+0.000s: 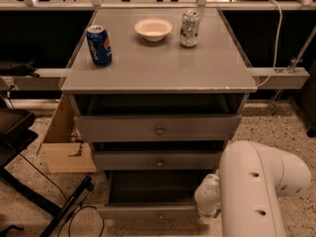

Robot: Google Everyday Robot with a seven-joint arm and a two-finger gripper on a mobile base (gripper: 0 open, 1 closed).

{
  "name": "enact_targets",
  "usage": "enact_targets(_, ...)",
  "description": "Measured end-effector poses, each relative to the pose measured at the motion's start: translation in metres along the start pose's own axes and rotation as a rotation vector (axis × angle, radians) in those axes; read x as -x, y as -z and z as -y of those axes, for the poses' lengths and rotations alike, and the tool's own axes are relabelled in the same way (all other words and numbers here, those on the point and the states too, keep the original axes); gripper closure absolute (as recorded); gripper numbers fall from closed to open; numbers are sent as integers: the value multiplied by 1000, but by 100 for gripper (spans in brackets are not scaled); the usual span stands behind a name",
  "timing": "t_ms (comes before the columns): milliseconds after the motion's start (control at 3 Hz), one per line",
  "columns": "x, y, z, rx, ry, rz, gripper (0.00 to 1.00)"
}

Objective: Open bottom drawer

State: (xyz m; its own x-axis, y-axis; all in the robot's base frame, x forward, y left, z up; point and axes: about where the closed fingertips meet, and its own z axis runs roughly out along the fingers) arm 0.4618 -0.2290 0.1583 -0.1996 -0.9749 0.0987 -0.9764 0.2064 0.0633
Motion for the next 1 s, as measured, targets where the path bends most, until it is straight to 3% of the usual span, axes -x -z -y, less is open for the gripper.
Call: enact_targets(1000, 1, 1, 7, 10, -6, 4, 100)
